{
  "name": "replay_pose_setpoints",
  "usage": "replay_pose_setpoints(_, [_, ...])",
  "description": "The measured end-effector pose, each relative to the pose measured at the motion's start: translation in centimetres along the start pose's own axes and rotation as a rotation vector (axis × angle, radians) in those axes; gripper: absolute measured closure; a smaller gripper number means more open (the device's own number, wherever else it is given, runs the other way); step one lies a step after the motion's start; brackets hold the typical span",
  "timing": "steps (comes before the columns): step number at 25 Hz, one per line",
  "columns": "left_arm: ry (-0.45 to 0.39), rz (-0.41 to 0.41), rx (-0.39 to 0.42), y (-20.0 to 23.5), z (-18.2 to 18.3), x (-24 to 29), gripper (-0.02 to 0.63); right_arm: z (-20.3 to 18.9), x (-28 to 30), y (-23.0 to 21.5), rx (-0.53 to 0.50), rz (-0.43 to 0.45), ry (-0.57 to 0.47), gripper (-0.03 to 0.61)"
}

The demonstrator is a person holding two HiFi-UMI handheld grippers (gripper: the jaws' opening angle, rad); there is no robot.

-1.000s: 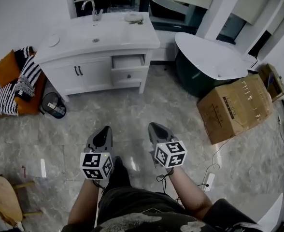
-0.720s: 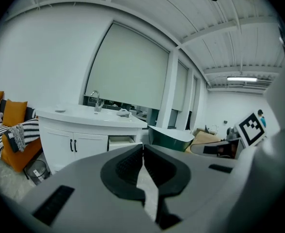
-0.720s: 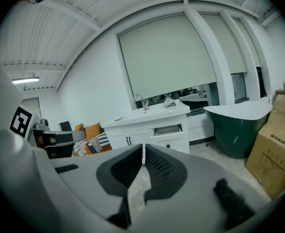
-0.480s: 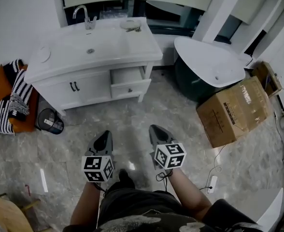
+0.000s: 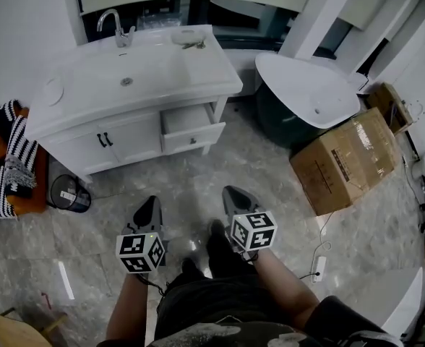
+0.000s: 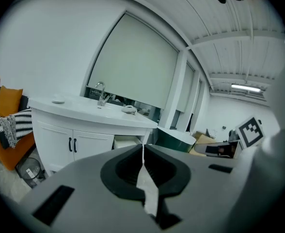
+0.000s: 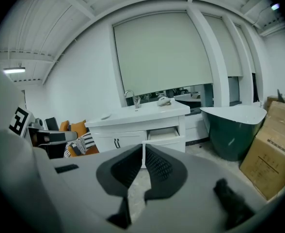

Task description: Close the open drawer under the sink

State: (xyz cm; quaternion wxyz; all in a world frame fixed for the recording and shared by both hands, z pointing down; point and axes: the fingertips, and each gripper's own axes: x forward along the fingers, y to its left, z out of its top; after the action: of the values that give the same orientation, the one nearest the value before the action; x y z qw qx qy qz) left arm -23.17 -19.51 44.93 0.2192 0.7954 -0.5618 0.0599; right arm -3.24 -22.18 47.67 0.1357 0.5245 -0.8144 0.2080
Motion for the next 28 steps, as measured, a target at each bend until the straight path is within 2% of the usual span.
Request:
replay_pose_setpoints(7, [0.037, 0.025, 0.007, 1.4, -0.7, 2.9, 0.594, -0.7, 4.4, -2.8, 0.022, -0.031, 0.017, 0.548])
replay_pose_setpoints(14, [0.083, 0.044, 0.018, 3.4, -1.0, 9.0, 0.594, -0.3, 12.6, -6.9, 0.04, -0.052, 0.012, 0.548])
replay_pose_setpoints(18, [0.126, 0.061, 0.014, 4.7, -1.7, 13.5, 0.594, -1.4, 17.7, -9.1, 0.052, -0.046, 0.073, 0.548])
replay_pose_setpoints(22, [0.173, 0.067, -0.032, 5.8, -3.3, 18.4, 0.594, -2.7, 23.3, -10.2, 0.038, -0.013, 0.144, 0.543])
replay_pose_setpoints(23, [0.181, 0.069, -0.043, 6.0, -3.8, 19.5, 0.594, -3.1, 24.5, -10.3, 0.04, 0.0, 0.157, 0.532])
replay_pose_setpoints(25, [0.194, 0.08, -0.061, 6.7, -4.7, 21.5, 0.594, -3.9, 27.1, -10.3, 0.045, 0.027, 0.179, 0.454])
replay_pose_setpoints(28, [0.222, 0.1, -0.081, 7.8, -6.5, 24.2, 0.594, -5.7, 30.5, -10.6, 0.047, 0.054, 0.215, 0.422])
